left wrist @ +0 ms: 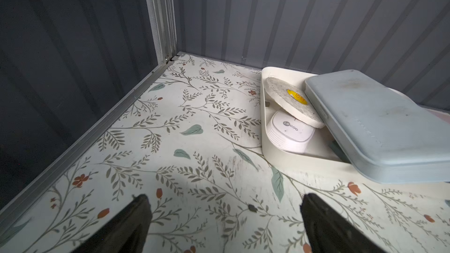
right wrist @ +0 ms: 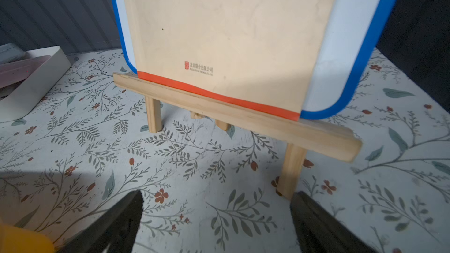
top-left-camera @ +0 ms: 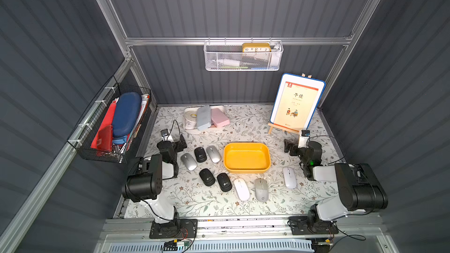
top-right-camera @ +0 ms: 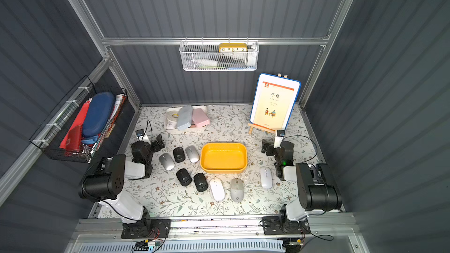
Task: Put the mouse in the storage box
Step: Pick up the mouse from the center of the board.
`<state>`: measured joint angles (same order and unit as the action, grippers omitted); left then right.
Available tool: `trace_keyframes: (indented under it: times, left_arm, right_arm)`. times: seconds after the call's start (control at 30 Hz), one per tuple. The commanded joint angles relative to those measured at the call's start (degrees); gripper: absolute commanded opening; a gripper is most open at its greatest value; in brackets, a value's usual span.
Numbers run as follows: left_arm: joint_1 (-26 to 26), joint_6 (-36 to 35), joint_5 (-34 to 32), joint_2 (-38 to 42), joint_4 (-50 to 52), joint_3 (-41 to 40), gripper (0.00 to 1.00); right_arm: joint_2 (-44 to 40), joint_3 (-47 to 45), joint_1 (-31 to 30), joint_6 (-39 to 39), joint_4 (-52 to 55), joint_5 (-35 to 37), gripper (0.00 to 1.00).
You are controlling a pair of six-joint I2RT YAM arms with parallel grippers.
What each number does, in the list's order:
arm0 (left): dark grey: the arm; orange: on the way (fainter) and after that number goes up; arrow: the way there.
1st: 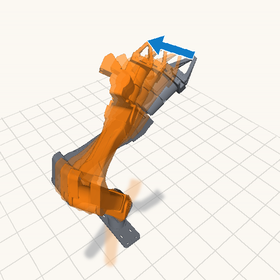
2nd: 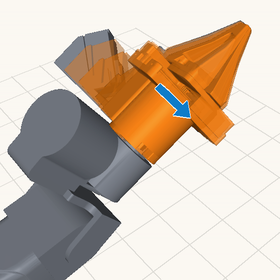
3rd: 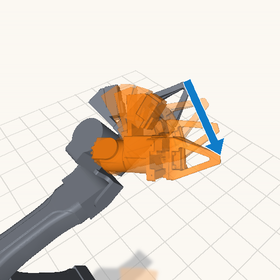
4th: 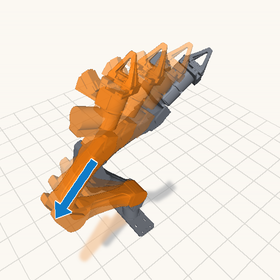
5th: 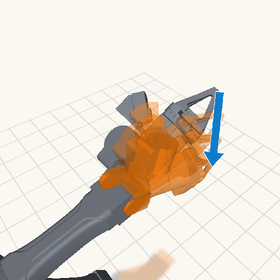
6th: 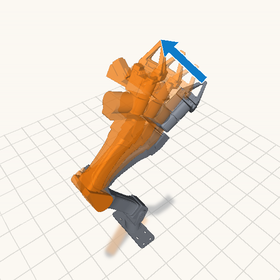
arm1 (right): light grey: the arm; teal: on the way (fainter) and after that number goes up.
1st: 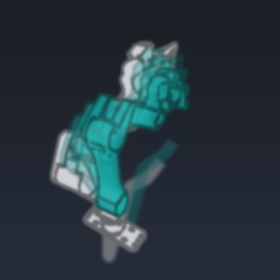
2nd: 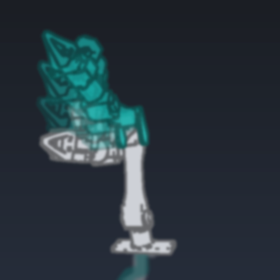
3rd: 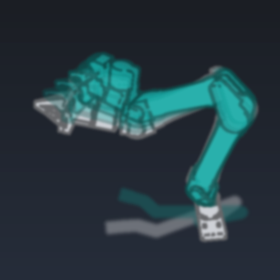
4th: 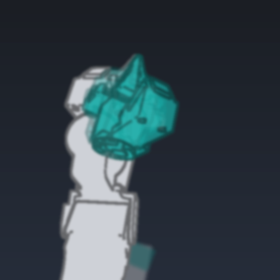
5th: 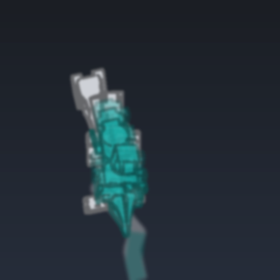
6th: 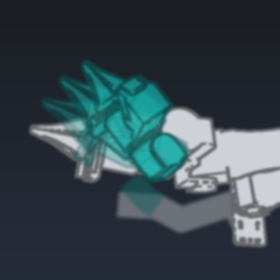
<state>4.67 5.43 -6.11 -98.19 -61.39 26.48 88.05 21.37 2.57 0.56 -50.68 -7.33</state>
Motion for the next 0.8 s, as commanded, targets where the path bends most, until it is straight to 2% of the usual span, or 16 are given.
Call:
trace_keyframes:
  times: [0.0, 0.67, 0.77]
  left_arm:
    - [0.3, -1.0, 0.8, 0.5, 0.7, 0.9, 0.99]
    - [0.3, -1.0, 0.9, 0.6, 0.6, 0.8, 0.99]
    - [0.6, -0.8, 1.4, 0.6, 1.0, 1.0, 1.0]
  right_arm:
    - [0.4, 0.7, 0.0, 0.1, -1.0, 0.0, 0.99]
    - [0.4, 0.7, 0.0, 0.7, -1.0, 0.7, 0.99]
    - [0.8, 1.4, 0.1, 2.0, -0.5, 4.3, 0.99]
